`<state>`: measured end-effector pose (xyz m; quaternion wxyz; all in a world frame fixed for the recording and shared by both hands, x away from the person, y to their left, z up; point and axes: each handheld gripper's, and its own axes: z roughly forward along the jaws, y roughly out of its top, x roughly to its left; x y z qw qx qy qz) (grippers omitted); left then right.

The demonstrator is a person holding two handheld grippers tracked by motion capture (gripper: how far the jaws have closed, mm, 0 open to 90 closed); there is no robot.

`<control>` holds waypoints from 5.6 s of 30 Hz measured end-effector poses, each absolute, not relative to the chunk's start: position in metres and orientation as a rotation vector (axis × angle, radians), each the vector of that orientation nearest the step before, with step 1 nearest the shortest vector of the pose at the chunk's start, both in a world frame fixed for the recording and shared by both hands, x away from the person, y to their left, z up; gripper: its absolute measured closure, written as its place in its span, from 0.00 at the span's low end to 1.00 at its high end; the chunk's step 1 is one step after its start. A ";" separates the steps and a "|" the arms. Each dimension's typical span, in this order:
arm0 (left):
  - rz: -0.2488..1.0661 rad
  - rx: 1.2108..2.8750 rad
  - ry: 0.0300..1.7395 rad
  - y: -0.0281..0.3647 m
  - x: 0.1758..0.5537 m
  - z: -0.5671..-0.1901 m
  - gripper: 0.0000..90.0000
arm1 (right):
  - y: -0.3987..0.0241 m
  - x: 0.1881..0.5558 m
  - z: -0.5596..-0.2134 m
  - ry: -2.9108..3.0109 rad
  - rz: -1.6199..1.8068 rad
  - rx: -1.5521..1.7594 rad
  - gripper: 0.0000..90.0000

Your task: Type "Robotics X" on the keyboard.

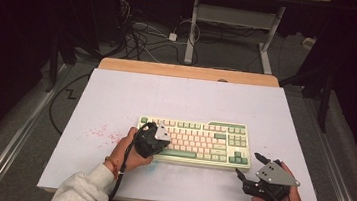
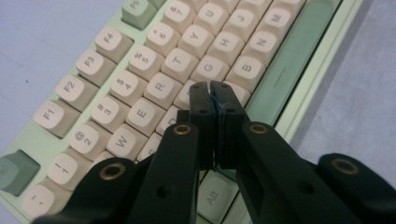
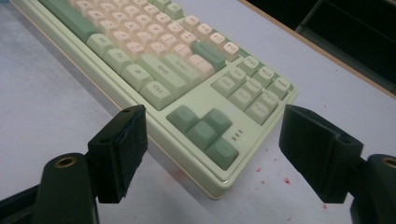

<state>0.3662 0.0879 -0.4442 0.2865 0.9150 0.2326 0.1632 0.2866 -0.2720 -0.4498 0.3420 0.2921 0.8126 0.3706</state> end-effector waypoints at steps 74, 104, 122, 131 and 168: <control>0.498 2.402 0.700 0.113 0.377 -0.445 0.93 | -0.270 0.288 -0.453 2.152 0.930 0.737 0.27; 0.532 2.381 0.678 0.113 0.373 -0.438 0.93 | -0.269 0.287 -0.453 2.158 0.929 0.736 0.27; 0.536 2.373 0.647 0.115 0.367 -0.432 0.92 | -0.268 0.288 -0.453 2.170 0.930 0.729 0.27; 0.545 2.368 0.628 0.117 0.363 -0.431 0.91 | -0.267 0.288 -0.453 2.169 0.936 0.730 0.27; 0.461 2.416 0.498 0.098 0.339 -0.442 0.95 | -0.259 0.289 -0.453 2.189 0.940 0.711 0.28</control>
